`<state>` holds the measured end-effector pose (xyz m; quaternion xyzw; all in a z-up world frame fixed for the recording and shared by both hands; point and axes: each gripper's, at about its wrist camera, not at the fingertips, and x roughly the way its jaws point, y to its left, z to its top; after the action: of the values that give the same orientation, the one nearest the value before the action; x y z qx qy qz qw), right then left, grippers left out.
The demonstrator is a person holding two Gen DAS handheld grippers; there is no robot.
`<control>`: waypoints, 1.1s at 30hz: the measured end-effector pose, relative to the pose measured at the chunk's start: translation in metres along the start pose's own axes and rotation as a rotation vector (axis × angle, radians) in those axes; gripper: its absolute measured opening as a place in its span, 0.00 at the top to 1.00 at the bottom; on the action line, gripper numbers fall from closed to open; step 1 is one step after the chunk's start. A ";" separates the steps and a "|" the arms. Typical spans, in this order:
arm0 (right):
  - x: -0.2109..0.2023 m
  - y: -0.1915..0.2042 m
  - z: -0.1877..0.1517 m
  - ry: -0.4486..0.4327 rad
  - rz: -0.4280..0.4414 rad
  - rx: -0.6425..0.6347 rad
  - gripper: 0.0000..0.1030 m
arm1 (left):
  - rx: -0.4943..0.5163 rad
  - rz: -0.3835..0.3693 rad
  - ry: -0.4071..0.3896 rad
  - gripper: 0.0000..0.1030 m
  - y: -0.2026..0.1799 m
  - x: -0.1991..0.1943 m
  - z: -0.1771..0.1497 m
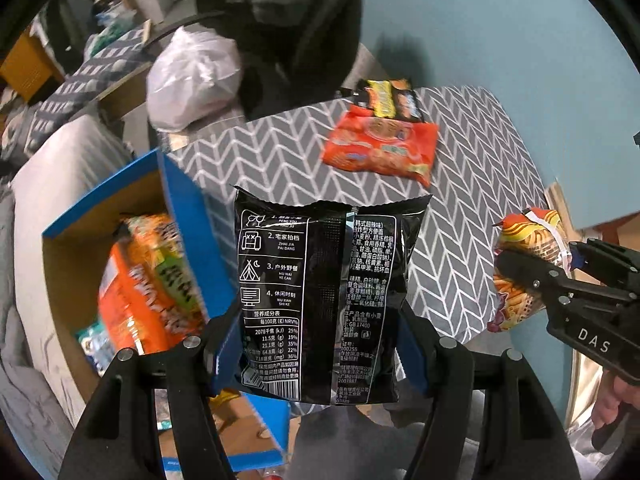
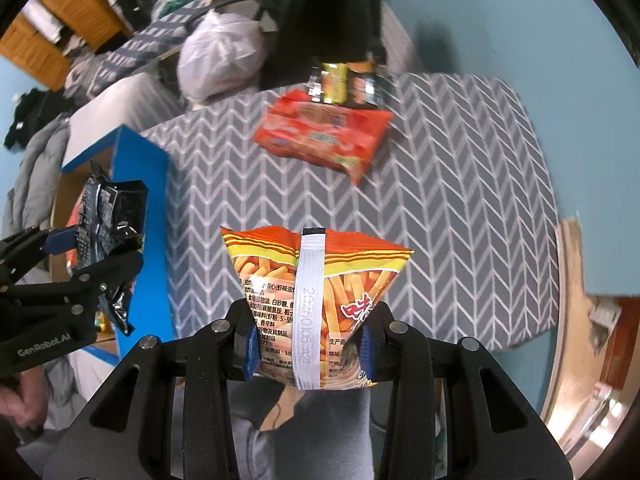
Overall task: Organize snacks
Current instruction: 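Carry the black packet and stick-snack bag over the box with both tools, then lower both packets into the box and open both tools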
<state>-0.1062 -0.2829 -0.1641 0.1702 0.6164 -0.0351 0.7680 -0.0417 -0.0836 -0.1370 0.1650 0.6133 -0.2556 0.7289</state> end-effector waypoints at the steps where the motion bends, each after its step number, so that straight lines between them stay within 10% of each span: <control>1: 0.001 0.006 0.003 0.000 0.006 -0.015 0.65 | -0.014 0.003 -0.003 0.34 0.005 -0.001 -0.001; 33: 0.053 0.253 0.072 0.065 0.232 -0.548 0.65 | -0.576 0.133 -0.075 0.34 0.205 -0.031 -0.067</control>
<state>0.0402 -0.0592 -0.1466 0.0270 0.6036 0.2260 0.7641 0.0180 0.1254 -0.1347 -0.0183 0.6213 -0.0290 0.7828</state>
